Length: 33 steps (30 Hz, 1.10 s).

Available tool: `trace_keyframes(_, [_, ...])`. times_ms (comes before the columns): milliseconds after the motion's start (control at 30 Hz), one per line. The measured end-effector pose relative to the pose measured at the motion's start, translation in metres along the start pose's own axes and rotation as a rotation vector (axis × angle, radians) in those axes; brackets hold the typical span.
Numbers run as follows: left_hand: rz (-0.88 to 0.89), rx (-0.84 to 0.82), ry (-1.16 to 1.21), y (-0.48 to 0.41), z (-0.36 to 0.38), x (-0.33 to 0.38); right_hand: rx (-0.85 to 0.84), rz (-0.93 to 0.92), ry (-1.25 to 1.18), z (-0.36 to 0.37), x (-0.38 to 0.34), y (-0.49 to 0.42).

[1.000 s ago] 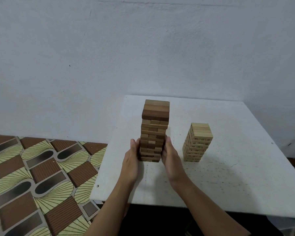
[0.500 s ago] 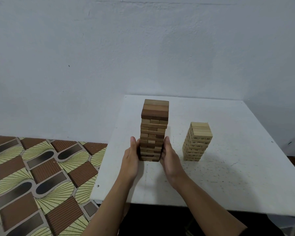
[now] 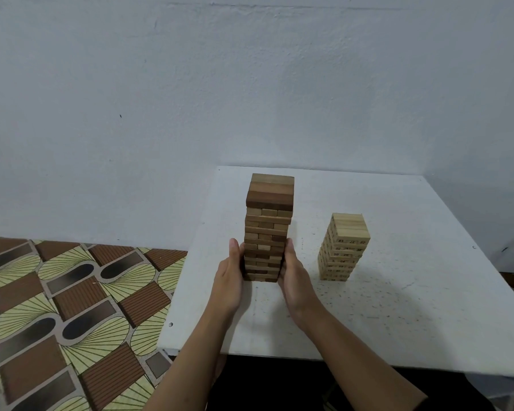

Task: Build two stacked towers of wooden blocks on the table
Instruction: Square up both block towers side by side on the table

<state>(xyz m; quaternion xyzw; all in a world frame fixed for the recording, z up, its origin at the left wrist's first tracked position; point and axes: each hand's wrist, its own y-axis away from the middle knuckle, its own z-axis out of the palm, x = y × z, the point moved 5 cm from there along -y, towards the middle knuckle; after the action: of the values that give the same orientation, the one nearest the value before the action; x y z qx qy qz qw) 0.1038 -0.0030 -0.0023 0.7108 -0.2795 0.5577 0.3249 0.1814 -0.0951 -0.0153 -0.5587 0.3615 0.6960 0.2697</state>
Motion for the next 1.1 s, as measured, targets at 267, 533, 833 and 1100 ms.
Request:
trace_keyframes(267, [0.004, 0.001, -0.021, 0.0004, 0.0009, 0.0005, 0.001, 0.013, 0.001, -0.0005, -0.0005, 0.0002])
trace_keyframes(533, [-0.015, -0.01, -0.024, -0.0018, 0.0012, -0.0036, 0.012, 0.022, 0.015, 0.0, 0.0017, -0.0011])
trace_keyframes(833, [-0.014, -0.018, -0.032, 0.0013, 0.001, -0.0008, 0.018, 0.028, 0.04, 0.0007, 0.002, -0.0011])
trace_keyframes(1100, [0.04, 0.015, 0.023, 0.0033, -0.0048, 0.0013, 0.03, 0.022, 0.003, -0.0037, -0.0052, 0.0039])
